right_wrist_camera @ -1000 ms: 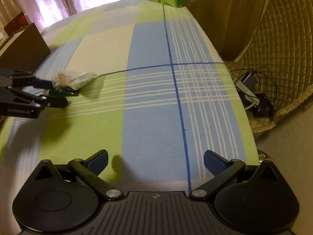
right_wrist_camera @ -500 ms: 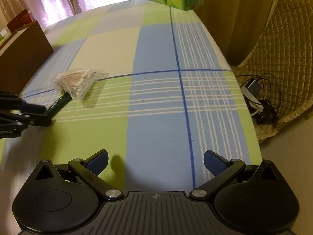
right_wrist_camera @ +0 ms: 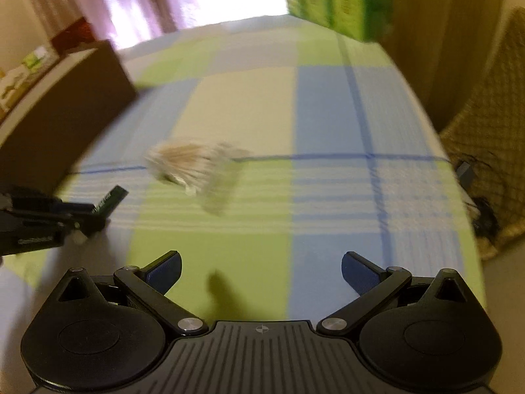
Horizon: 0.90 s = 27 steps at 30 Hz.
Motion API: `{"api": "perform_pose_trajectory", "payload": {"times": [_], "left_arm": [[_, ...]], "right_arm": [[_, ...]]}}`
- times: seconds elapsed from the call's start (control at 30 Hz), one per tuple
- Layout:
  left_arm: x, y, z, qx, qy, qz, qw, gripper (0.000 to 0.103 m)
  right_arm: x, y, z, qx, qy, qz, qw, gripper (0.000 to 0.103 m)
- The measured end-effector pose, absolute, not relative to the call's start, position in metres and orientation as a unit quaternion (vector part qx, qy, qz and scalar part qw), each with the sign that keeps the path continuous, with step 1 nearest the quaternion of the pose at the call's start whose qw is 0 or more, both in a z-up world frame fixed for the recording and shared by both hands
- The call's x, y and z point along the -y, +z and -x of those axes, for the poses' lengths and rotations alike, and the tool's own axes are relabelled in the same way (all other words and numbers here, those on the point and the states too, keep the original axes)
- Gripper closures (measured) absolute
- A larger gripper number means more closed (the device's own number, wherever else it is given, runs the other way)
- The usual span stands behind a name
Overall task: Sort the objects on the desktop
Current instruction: 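Grasp the clear bag of cotton swabs with the right tool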
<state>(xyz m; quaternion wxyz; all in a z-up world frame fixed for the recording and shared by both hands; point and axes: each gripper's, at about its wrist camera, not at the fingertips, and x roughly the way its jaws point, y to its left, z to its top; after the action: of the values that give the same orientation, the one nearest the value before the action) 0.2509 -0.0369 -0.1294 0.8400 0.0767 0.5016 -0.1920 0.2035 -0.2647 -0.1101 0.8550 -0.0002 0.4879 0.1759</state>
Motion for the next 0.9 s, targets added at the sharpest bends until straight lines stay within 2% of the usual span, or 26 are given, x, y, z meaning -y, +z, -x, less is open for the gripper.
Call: {"api": "perform_pose_trajectory", "payload": {"times": [0.33, 0.77, 0.83, 0.87, 0.9], "left_arm": [[0.014, -0.131, -0.262, -0.503, -0.126, -0.041, 0.854, 0.09], [0.017, -0.132, -0.279, -0.493, -0.113, -0.034, 0.862, 0.089], [0.018, -0.132, -0.28, -0.491, -0.112, -0.037, 0.863, 0.089], [0.018, -0.132, -0.28, -0.491, -0.112, -0.037, 0.863, 0.089], [0.018, -0.132, -0.28, -0.491, -0.112, -0.037, 0.863, 0.089]], "right_arm": [[0.187, -0.128, -0.254, -0.48, 0.165, -0.01, 0.861, 0.002], [0.156, -0.145, -0.279, -0.478, 0.106, 0.013, 0.872, 0.002], [0.154, -0.145, -0.281, -0.478, 0.098, 0.031, 0.873, 0.007], [0.152, -0.144, -0.281, -0.473, 0.099, 0.045, 0.874, 0.017], [0.152, -0.144, -0.28, -0.47, 0.105, 0.055, 0.875, 0.022]]}}
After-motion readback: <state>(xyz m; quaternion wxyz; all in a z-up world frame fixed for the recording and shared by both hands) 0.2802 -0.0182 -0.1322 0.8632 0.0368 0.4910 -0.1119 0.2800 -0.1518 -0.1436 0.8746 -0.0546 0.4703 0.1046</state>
